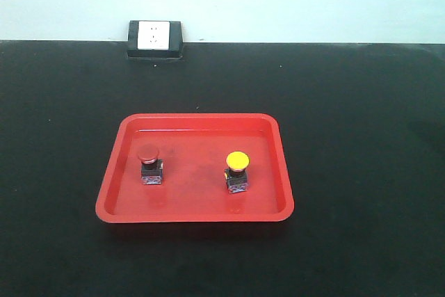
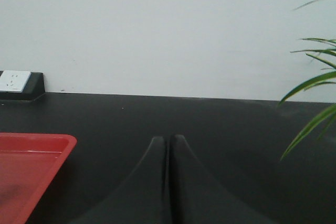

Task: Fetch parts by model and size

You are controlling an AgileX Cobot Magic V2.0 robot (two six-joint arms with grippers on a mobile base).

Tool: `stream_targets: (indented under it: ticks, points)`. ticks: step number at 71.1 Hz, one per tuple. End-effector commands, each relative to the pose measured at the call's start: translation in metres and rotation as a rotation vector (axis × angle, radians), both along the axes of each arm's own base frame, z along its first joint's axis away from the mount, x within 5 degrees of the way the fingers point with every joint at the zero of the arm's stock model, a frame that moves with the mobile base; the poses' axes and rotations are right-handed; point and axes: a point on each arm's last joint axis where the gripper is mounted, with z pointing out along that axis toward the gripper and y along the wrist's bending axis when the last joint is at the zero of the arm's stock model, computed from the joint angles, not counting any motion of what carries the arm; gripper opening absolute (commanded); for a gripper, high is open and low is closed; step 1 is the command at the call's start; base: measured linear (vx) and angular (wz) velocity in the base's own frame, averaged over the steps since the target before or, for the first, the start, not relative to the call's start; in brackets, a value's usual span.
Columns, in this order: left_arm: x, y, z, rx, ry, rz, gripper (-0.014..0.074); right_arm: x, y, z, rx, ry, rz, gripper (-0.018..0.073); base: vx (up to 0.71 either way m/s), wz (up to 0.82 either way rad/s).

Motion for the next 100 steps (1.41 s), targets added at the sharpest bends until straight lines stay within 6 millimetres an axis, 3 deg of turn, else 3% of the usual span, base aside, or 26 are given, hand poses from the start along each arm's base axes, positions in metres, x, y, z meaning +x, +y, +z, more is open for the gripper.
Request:
stream_targets:
  ticks: [1, 10, 100]
  points:
    - [-0.001, -0.001, 0.006, -0.006, -0.078, -0.007, -0.0006, -0.001, -0.001, 0.005, -0.005, -0.119, -0.011, -0.0010, 0.00, 0.00]
    - [-0.001, -0.001, 0.006, -0.006, -0.078, -0.007, -0.0006, 0.001, 0.000, -0.005, -0.031, -0.078, 0.007, -0.0010, 0.00, 0.00]
    - [-0.001, -0.001, 0.006, -0.006, -0.078, -0.007, -0.0006, 0.001, 0.002, -0.005, -0.030, -0.079, 0.026, -0.0010, 0.00, 0.00]
